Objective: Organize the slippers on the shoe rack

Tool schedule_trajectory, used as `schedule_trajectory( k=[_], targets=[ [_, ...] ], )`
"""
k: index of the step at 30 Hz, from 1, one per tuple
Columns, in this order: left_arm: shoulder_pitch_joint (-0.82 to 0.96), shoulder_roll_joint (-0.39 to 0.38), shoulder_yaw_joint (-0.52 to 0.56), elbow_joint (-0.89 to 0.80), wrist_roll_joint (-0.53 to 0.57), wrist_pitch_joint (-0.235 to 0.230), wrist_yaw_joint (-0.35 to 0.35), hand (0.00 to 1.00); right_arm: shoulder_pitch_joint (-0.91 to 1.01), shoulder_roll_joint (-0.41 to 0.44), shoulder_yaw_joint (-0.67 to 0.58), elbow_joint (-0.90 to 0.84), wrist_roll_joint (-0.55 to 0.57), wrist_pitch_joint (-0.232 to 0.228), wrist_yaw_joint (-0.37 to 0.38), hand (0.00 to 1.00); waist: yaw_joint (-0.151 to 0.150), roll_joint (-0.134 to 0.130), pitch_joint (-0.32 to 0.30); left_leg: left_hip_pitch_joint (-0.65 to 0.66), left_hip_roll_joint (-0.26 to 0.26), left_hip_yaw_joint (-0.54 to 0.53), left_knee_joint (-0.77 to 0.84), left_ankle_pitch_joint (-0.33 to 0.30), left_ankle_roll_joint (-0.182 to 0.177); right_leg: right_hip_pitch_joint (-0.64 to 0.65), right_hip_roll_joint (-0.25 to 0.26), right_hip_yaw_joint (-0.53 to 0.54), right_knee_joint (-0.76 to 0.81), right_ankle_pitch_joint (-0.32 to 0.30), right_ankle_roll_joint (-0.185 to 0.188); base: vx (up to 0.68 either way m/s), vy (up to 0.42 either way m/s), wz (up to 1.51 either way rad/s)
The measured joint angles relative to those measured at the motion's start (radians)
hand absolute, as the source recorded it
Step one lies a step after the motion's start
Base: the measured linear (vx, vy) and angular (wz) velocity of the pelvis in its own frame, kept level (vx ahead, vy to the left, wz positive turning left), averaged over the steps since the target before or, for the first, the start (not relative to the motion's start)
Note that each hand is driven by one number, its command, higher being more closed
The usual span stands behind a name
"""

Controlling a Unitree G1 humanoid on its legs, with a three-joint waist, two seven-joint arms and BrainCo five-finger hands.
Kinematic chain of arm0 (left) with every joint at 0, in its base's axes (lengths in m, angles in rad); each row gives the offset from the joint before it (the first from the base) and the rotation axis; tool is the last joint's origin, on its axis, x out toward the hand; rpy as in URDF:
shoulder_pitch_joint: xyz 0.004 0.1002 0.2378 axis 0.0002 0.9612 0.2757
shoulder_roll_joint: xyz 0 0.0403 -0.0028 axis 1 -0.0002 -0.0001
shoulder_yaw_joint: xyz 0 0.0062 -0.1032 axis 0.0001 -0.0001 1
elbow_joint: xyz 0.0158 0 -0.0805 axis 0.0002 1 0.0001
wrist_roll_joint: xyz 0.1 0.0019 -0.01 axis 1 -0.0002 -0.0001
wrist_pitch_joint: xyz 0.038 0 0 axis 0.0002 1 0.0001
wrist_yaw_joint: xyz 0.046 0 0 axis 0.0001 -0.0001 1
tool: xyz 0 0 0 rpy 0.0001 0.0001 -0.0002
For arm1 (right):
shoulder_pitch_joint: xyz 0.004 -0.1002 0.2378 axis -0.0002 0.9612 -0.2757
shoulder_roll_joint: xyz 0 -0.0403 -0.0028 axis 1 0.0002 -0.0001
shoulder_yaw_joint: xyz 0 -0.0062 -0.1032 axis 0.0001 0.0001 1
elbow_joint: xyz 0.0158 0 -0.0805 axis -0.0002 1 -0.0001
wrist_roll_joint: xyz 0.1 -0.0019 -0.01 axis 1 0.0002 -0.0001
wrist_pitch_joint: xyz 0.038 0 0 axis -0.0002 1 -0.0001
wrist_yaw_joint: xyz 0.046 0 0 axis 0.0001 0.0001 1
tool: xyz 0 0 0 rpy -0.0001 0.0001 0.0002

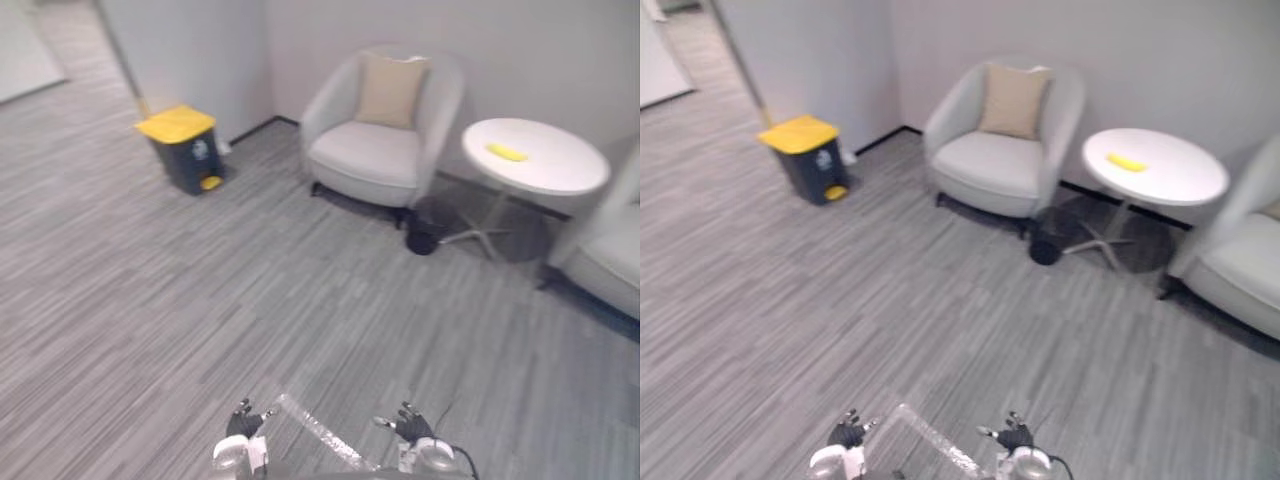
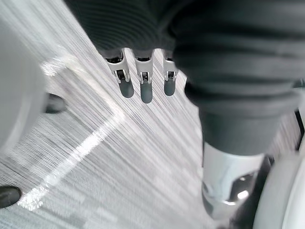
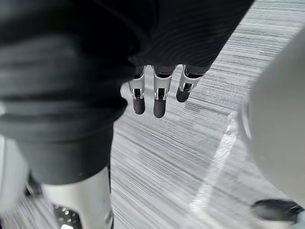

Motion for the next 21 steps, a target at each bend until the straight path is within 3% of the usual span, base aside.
schedule_trajectory(
  k=[3,6,7,9,12,13,14,16,18,19,21],
  targets=[
    [-0.003,0.003,-0.002,0.007,0.000,-0.001,0.001,0.00,0.001,0.005,0.001,0.001,-0.002,0.000,0.004,0.00,-0.001,0.005,0.000,0.058,0.002,0.064,-0.061,-0.002,0.002,0.005,-0.062,-0.210,-0.035,0.003,-0.040,0.06,0.108,-0.50],
    [-0.025,0.009,-0.006,0.054,0.000,0.000,-0.004,0.00,-0.022,-0.014,-0.012,0.028,-0.023,-0.001,0.003,0.00,-0.001,0.023,0.001,0.054,0.009,0.103,-0.097,0.003,-0.006,0.027,-0.038,-0.317,-0.239,0.040,-0.066,0.13,-0.030,-0.80],
    [-0.030,0.010,-0.009,0.066,0.000,0.000,-0.005,0.00,-0.028,-0.020,-0.021,0.029,-0.030,-0.001,0.003,0.00,-0.004,0.035,0.008,0.052,0.011,0.105,-0.095,0.003,-0.006,0.036,-0.030,-0.315,-0.269,0.044,-0.072,0.09,-0.049,-0.64],
    [-0.034,-0.002,-0.024,0.087,0.002,0.002,-0.008,0.00,-0.039,-0.041,-0.043,0.029,-0.036,-0.008,0.003,0.00,-0.037,0.069,0.025,0.074,0.019,0.099,-0.090,0.003,-0.006,0.097,-0.005,-0.309,-0.362,0.061,-0.080,0.09,-0.046,-0.28],
    [-0.032,-0.015,-0.020,0.082,0.020,0.000,-0.011,0.00,-0.030,-0.064,-0.071,0.062,-0.036,-0.008,0.000,0.00,-0.035,0.066,0.023,0.095,0.033,0.095,-0.017,0.002,-0.008,0.176,0.009,-0.303,-0.428,0.069,-0.081,0.11,-0.068,-0.07],
    [-0.033,-0.010,-0.012,0.057,0.021,-0.001,-0.012,0.00,-0.024,-0.073,-0.069,0.062,-0.035,-0.008,0.000,0.00,-0.029,0.045,0.028,0.048,0.045,0.095,0.107,-0.011,-0.028,0.191,0.008,-0.289,-0.450,0.069,-0.081,0.06,-0.114,-0.10],
    [-0.036,-0.007,-0.009,0.049,0.021,-0.001,-0.012,0.00,-0.024,-0.074,-0.067,0.062,-0.035,-0.007,0.000,0.00,-0.026,0.046,0.028,0.032,0.051,0.095,0.148,-0.015,-0.033,0.195,0.009,-0.282,-0.453,0.069,-0.081,0.06,-0.122,-0.47],
    [-0.029,0.013,0.004,0.041,0.019,0.000,-0.029,0.00,-0.019,-0.073,-0.053,0.060,-0.035,-0.007,0.004,0.00,-0.015,0.040,0.037,-0.089,0.106,0.085,0.426,-0.034,-0.039,0.212,0.027,-0.222,-0.471,0.071,-0.089,0.10,-0.018,-0.78],
    [-0.027,0.010,0.020,0.032,0.017,0.000,-0.048,0.00,-0.019,-0.082,-0.061,0.059,-0.033,-0.006,-0.003,0.00,-0.015,0.048,0.035,-0.097,0.106,0.032,0.414,-0.109,-0.026,0.215,0.033,-0.170,-0.473,0.071,-0.091,0.10,0.110,-0.84],
    [-0.019,0.005,0.019,0.022,0.019,-0.002,-0.041,0.00,-0.019,-0.081,-0.061,0.061,-0.032,-0.004,-0.003,0.00,-0.013,0.040,0.039,-0.098,0.092,-0.006,0.351,-0.132,-0.018,0.215,0.026,-0.138,-0.473,0.072,-0.089,0.07,0.121,-0.83],
    [-0.019,0.000,0.016,0.018,0.020,-0.004,-0.024,0.00,-0.018,-0.079,-0.061,0.061,-0.031,-0.004,-0.004,0.00,-0.011,0.037,0.041,-0.096,0.073,-0.062,0.227,-0.122,-0.017,0.210,0.018,-0.108,-0.474,0.076,-0.082,0.06,0.166,-0.63]
  ],
)
